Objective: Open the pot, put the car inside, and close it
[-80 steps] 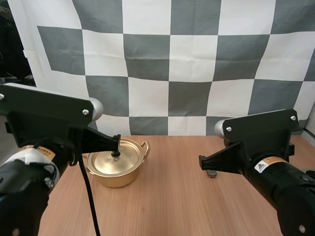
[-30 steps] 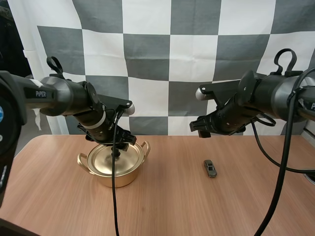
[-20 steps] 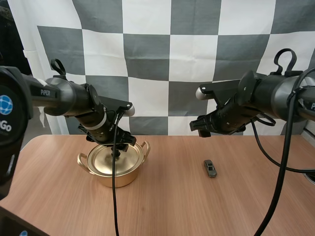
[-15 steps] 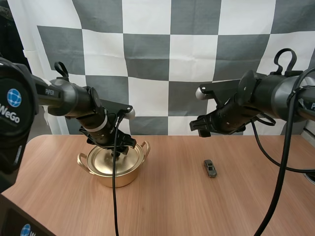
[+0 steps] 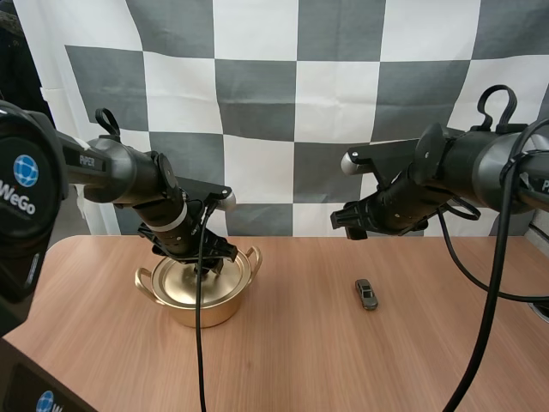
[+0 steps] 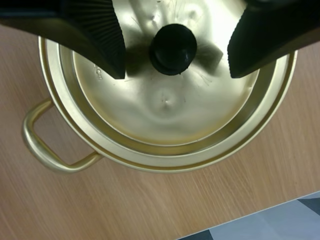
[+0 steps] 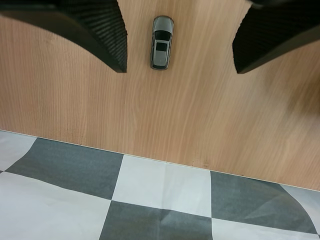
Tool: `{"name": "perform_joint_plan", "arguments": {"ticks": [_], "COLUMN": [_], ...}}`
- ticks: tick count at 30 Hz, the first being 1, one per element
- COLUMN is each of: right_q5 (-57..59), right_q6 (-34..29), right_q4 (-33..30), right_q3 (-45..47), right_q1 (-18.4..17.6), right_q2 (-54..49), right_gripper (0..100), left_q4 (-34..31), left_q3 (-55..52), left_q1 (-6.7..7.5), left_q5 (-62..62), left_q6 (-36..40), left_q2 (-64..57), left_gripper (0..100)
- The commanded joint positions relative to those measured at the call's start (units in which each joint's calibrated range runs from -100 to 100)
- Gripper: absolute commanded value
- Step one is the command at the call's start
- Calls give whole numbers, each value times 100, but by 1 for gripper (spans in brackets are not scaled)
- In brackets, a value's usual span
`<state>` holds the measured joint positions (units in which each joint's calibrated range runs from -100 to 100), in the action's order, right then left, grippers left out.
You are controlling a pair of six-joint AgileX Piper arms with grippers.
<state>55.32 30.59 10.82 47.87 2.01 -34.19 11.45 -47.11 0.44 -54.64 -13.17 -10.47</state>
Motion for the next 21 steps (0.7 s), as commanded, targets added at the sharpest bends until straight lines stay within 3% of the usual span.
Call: {"name": "perform_joint_plan", "arguments": {"ticks": [1,7,21], "right_q5": [8,85,272], "right_q6": [-2,-2,-2], "right_q4": [5,5,-6], "right_q3": [3,3,3], "right_q1": [1,1,1], "right_q2": [-1,-1,96], "right_gripper": [100,100,100], "left_q4": [-6,-6,-19], "left_q3": [3,3,468], "left_q1": [2,2,2], "left_q5": [21,59,-435], "left_q6": [32,30,30], "left_q2": [6,6,-875], "left_gripper": [69,1,0]}}
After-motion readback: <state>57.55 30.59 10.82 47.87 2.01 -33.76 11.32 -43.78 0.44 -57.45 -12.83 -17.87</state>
